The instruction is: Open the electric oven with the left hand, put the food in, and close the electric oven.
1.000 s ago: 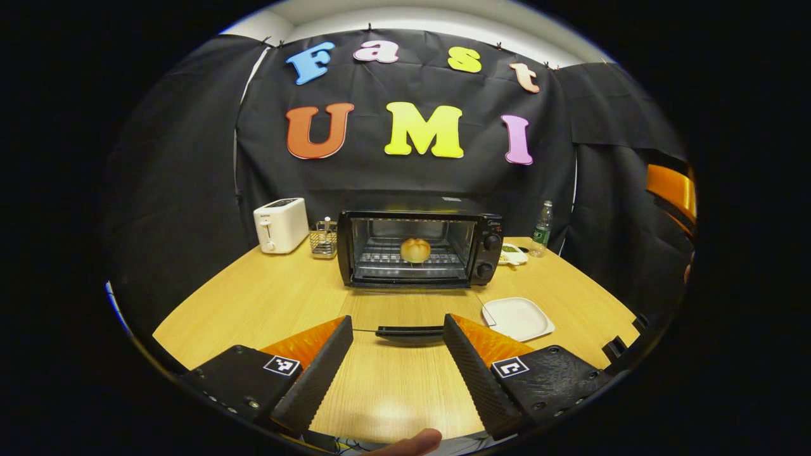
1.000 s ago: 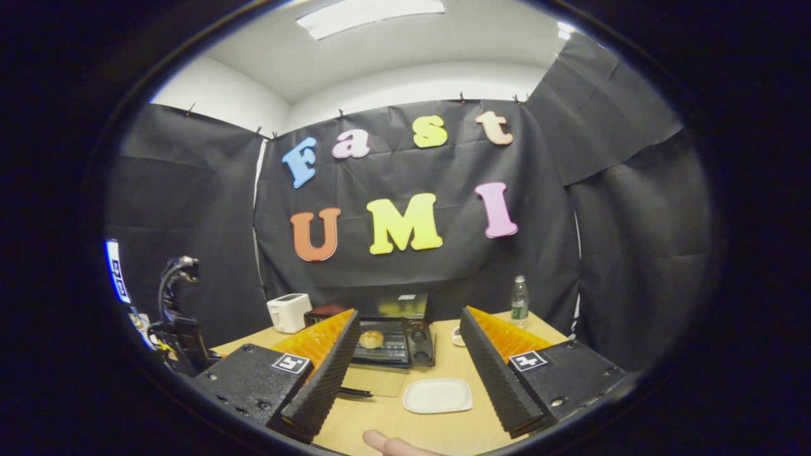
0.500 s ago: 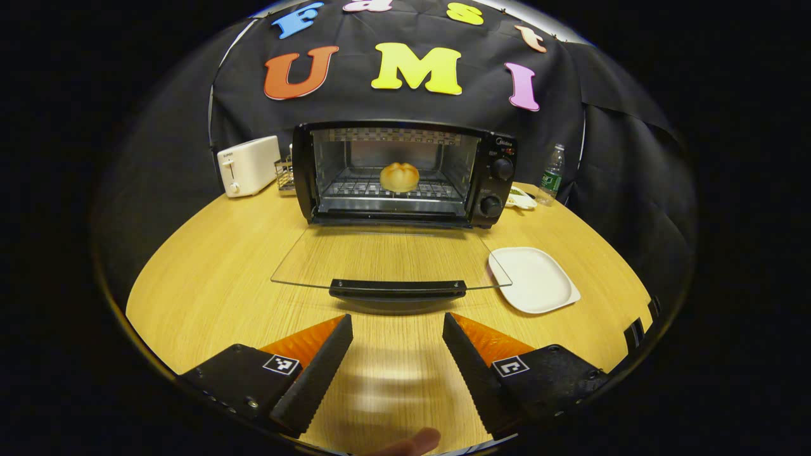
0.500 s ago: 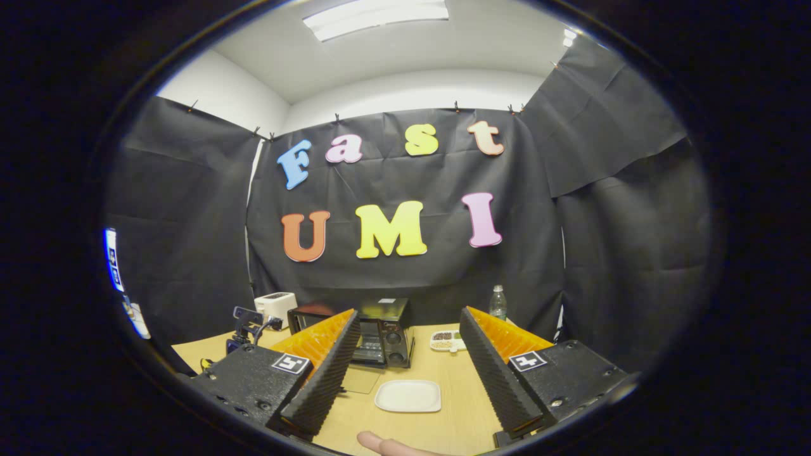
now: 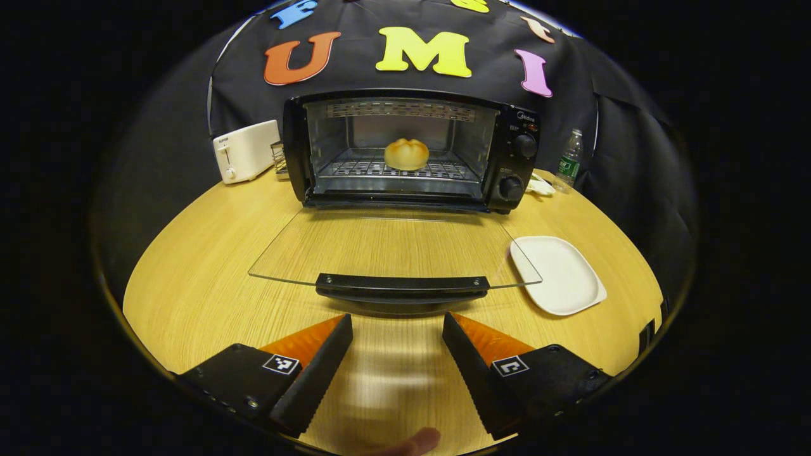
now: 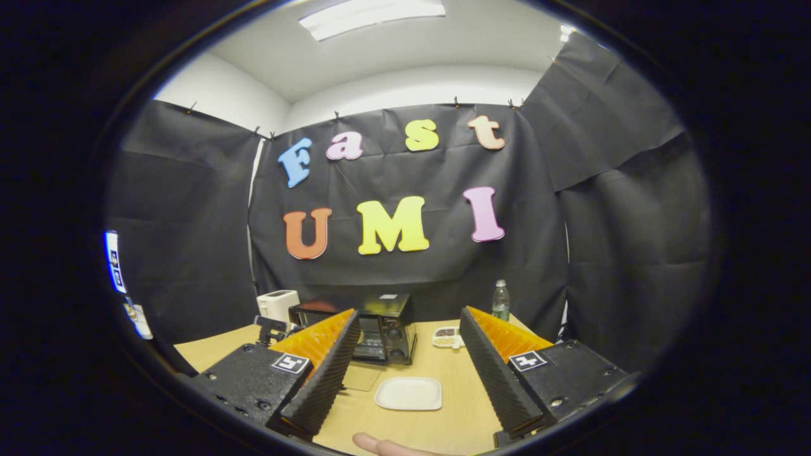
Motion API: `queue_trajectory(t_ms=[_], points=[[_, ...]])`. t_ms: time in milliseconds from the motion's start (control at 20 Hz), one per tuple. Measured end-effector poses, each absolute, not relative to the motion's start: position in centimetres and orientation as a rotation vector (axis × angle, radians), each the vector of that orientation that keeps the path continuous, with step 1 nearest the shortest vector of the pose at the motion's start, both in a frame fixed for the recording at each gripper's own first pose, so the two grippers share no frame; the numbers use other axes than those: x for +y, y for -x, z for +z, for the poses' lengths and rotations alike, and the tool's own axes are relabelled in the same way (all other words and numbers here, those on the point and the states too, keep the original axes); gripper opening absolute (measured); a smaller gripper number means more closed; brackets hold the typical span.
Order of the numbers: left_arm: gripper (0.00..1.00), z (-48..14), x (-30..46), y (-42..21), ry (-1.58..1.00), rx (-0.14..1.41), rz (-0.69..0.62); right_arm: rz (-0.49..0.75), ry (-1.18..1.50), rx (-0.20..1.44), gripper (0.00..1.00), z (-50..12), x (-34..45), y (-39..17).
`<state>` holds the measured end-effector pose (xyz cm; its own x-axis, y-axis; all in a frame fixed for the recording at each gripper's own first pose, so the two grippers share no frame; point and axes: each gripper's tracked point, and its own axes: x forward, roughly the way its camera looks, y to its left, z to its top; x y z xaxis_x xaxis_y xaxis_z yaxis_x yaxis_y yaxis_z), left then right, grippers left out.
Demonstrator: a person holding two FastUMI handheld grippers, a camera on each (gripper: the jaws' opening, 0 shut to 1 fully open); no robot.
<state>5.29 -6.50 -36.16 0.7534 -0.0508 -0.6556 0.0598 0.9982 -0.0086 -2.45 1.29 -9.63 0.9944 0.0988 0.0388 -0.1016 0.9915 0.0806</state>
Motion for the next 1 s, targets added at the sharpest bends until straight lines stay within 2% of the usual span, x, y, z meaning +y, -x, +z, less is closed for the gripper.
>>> queue_trajectory(t_ms=[300,450,550,900,950,1000], points=[[0.95,-37.2,-7.3,-5.9,-0.044,0.745,-0.072,0.104,-0.082,-0.04,0.96,-9.8,1.3,2.4],[1.0,-37.0,-7.4,-5.9,-0.049,0.742,-0.07,0.106,-0.088,-0.027,0.95,-10.1,1.1,2.3],[0.97,-36.8,-7.4,-5.9,-0.051,0.737,-0.069,0.107,-0.091,-0.025,0.95,-10.2,1.0,2.2],[0.97,-33.6,-7.4,-6.7,-0.054,0.653,-0.075,0.111,-0.097,-0.023,0.95,-10.3,1.1,2.1],[1.0,-33.1,-7.5,-6.9,-0.056,0.64,-0.077,0.111,-0.097,-0.02,0.95,-10.3,1.0,2.1],[0.98,-32.7,-7.6,-7.1,-0.054,0.63,-0.079,0.111,-0.096,-0.018,0.96,-10.5,1.1,2.0]])
